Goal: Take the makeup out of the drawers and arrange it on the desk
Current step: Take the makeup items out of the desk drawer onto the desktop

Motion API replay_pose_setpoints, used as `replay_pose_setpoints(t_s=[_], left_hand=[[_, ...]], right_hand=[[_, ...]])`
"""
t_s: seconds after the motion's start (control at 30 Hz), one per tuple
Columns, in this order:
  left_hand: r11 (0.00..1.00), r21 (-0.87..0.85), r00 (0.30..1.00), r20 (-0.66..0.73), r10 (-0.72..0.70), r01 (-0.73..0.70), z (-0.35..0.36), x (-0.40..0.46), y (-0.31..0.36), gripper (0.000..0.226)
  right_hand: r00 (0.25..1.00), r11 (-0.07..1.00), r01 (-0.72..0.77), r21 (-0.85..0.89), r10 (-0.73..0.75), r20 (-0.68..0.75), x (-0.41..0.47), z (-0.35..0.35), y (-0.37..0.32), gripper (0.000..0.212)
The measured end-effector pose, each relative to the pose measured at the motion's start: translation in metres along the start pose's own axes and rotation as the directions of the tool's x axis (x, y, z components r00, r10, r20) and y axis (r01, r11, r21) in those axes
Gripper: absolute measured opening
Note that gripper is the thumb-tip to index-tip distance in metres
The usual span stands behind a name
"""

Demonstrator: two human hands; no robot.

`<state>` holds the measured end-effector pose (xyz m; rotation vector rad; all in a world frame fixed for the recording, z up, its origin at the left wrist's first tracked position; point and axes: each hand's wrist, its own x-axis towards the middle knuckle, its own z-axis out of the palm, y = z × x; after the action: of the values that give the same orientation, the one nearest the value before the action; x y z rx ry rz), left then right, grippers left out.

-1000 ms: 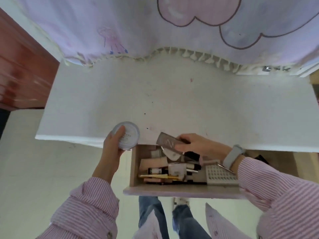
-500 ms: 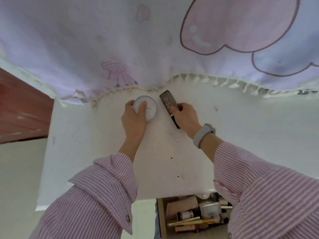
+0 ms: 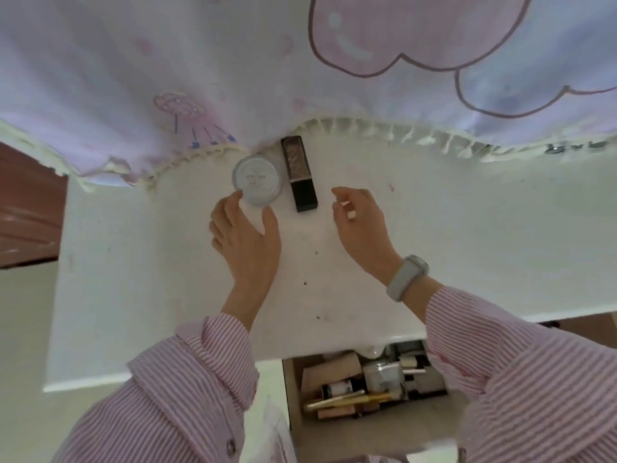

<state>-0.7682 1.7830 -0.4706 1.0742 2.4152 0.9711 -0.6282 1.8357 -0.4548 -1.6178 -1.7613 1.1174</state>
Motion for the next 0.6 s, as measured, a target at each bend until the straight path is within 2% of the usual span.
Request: replay_pose_setpoints(t_s=[0.13,0.2,0.27,0.33,0.37,0.47,0.53,0.6], left_hand=[[0.950,-0.049,0.951,0.025,0.309,-0.307,-0.013,-0.099,-0.014,0.037],[0.905,-0.086,0.892,0.157,0.424,-0.416,-0.013,-0.150,-0.024,0.025],[0.884,-0.074,0.810,0.370,0.455,-0.463,-0.008,-0.190,-0.034,0.021],[0.902,0.022,0.737,0.586,0.338,-0.431,0.002,-0.218,-0.044,0.026],[0.908,0.128,0.707,0.674,0.216,-0.400,0.009,-0.225,-0.049,0.032],[0.795,0.474,0.634,0.759,-0.149,-0.380,0.029,-0.228,-0.071,0.070],[0.751,0.525,0.592,0.773,-0.225,-0.400,0.039,-0.226,-0.081,0.090],[0.723,0.531,0.577,0.785,-0.225,-0.441,0.046,-0.226,-0.084,0.099]], right_hand=[[0.985,0.987,0.147,0.058,-0.152,0.086,-0.089,-0.044,0.043,0.023],[0.962,0.986,0.163,0.045,-0.169,0.215,-0.135,-0.062,0.072,0.023],[0.906,0.982,0.170,-0.082,-0.124,0.405,-0.170,-0.073,0.107,0.026],[0.832,0.935,0.200,-0.292,-0.004,0.555,-0.188,-0.075,0.146,0.026],[0.809,0.904,0.205,-0.375,0.059,0.585,-0.191,-0.075,0.163,0.030],[0.781,0.851,0.206,-0.483,0.155,0.606,-0.186,-0.068,0.189,0.043],[0.757,0.835,0.261,-0.485,0.134,0.639,-0.181,-0.059,0.195,0.048],[0.736,0.798,0.317,-0.512,0.134,0.664,-0.178,-0.050,0.196,0.055]])
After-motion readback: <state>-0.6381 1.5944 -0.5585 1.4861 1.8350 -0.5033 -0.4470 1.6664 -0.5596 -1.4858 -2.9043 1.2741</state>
